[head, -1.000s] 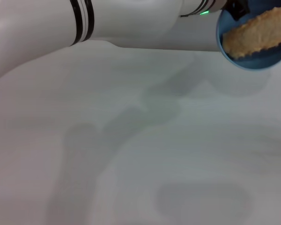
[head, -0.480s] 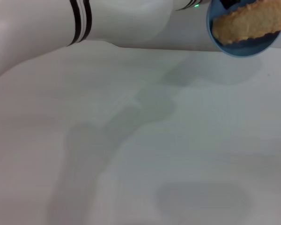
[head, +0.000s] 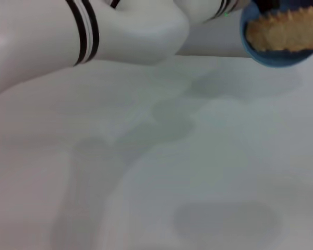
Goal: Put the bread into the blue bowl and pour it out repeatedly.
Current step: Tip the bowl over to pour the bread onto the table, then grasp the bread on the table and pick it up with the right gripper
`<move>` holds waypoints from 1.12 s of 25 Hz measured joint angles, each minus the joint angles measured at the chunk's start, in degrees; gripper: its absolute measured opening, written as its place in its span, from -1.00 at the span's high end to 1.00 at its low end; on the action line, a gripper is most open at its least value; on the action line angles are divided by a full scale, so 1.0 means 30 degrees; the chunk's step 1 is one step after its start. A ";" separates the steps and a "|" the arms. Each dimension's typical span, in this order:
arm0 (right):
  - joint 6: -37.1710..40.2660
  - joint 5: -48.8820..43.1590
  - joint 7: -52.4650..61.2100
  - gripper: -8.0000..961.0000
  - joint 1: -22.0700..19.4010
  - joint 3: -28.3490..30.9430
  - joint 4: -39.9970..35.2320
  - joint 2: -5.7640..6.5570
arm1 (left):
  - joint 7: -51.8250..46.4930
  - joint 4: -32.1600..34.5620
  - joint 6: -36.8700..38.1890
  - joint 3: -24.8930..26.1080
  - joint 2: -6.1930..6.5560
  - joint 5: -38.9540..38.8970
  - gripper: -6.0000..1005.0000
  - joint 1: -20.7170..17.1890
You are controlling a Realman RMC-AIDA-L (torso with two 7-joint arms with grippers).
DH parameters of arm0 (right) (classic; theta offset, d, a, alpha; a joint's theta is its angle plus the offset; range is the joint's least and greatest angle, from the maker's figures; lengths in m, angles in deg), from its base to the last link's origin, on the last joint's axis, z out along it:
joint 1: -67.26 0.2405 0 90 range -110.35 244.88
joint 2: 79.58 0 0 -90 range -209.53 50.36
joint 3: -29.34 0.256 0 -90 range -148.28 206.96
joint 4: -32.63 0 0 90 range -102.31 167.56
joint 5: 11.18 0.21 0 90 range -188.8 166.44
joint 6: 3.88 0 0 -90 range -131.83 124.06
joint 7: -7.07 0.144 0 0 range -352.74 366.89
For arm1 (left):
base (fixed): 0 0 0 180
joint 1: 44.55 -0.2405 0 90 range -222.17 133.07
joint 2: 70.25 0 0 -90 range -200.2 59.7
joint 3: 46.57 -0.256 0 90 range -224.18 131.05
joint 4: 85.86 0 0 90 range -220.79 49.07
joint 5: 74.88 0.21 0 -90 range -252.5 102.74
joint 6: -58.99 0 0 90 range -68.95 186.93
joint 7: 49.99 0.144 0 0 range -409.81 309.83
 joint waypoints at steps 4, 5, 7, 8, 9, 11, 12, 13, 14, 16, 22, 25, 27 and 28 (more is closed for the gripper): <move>-0.0003 0.0016 0.0000 0.01 0.0100 0.0039 0.0082 0.0001 | 0.1239 0.0471 -0.1068 -0.0533 -0.0002 -0.0002 0.99 -0.0459; -0.0003 0.0021 0.0000 0.01 0.0108 0.0044 0.0118 0.0001 | 0.1344 0.0489 -0.1194 -0.0544 -0.0001 -0.0002 0.99 -0.0487; -0.0004 0.0022 -0.0001 0.01 0.0112 0.0050 0.0123 0.0000 | 0.1474 0.0533 -0.1425 -0.0578 -0.0002 -0.0002 0.99 -0.0521; -0.0008 0.0022 -0.0003 0.01 0.0119 0.0058 0.0124 0.0000 | 0.1521 0.0538 -0.1458 -0.0584 -0.0001 -0.0020 0.99 -0.0523; -0.0009 0.0022 -0.0014 0.01 0.0146 0.0066 0.0128 0.0001 | 0.1543 0.0539 -0.1469 -0.0586 -0.0002 -0.0036 0.99 -0.0521; -0.0010 0.0021 -0.0022 0.01 0.0198 0.0072 0.0168 0.0001 | 0.1505 0.0421 -0.1455 -0.0508 -0.0002 -0.0118 0.99 -0.0476; -0.0047 0.0022 -0.0024 0.01 0.0282 0.0077 0.0236 0.0007 | 0.1429 0.0324 -0.1425 -0.0433 -0.0002 -0.0171 0.99 -0.0452; -0.0047 0.0022 -0.0024 0.01 0.0282 0.0077 0.0236 0.0007 | 0.1382 0.0288 -0.1394 -0.0394 -0.0001 -0.0187 0.99 -0.0452; -0.0079 0.0022 -0.0026 0.01 0.0313 0.0080 0.0267 0.0016 | 0.1382 0.0288 -0.1394 -0.0394 -0.0001 -0.0187 0.99 -0.0452; -0.0107 0.0022 -0.0027 0.01 0.0380 0.0081 0.0280 0.0020 | 0.0962 0.0369 -0.1036 0.0049 -0.0003 -0.0395 0.99 -0.0531; 0.0869 -0.0057 0.0548 0.01 0.0762 -0.0258 0.0280 0.0050 | -0.0715 0.0023 0.0517 0.2562 -0.0005 -0.1172 0.99 -0.0567; 0.1969 -0.0165 0.1624 0.01 0.0980 -0.1228 0.0224 0.0161 | -0.0829 -0.0041 0.1941 0.3992 -0.0004 -0.1189 0.99 -0.0588; 0.2693 -0.1269 0.4345 0.01 0.1416 -0.2737 0.0008 0.0587 | -0.0904 -0.0058 0.2804 0.4878 0.0020 -0.1193 0.99 -0.0746; 0.2693 -0.1269 0.4345 0.01 0.1416 -0.2737 0.0008 0.0587 | -0.0987 -0.0068 0.3108 0.5172 0.0042 -0.1197 0.99 -0.0883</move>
